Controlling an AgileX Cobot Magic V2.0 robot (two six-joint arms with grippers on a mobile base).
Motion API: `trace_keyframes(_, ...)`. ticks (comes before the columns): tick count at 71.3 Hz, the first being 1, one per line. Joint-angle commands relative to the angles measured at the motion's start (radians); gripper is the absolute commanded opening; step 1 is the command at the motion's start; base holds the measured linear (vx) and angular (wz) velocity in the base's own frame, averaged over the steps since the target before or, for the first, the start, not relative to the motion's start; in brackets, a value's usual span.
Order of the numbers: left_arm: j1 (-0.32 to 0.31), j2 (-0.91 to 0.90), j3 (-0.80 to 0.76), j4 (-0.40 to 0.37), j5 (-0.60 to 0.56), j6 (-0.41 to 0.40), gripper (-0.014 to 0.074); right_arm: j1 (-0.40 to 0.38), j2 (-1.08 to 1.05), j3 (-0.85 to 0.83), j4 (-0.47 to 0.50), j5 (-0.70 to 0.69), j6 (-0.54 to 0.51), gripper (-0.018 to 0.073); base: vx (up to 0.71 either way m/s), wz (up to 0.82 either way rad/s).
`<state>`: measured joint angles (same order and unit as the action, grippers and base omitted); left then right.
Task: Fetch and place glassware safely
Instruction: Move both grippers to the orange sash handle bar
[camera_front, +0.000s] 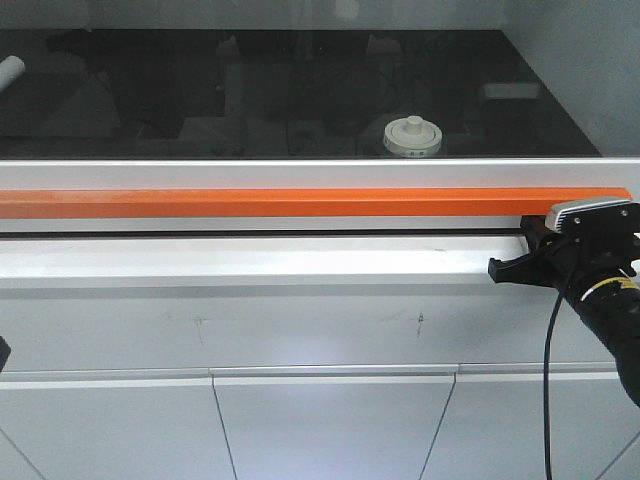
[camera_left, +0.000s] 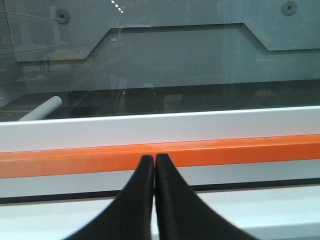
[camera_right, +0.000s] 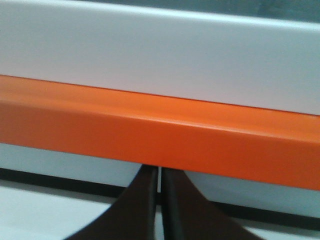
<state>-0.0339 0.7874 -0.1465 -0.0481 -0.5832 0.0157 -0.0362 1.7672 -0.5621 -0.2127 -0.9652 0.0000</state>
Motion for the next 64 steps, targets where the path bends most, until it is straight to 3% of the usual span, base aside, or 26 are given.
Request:
trace_keyframes(1,-0.001,0.0,-0.025,-0.007,-0.077,-0.001,-0.0007,-0.007,-0.038,-0.031,0.022,-0.121,-0.007,-0.0001,0.0,0.0)
trace_keyframes(22,-0.001,0.114,-0.025,-0.007,-0.109,0.0,-0.0007,-0.007,-0.038,-0.031,0.029,-0.126,-0.007,-0.0001,0.0,0.0)
trace_keyframes(43,-0.001,0.389,-0.028,-0.006,-0.385,0.001,-0.0007,-0.007,-0.038,-0.031,0.028,-0.126,-0.007,-0.0001,0.0,0.0)
trace_keyframes(64,-0.001,0.629,-0.135,0.029,-0.454,0.001,-0.0007,-0.007,-0.038,-0.031,0.028,-0.126,-0.007,-0.0001,0.0,0.0)
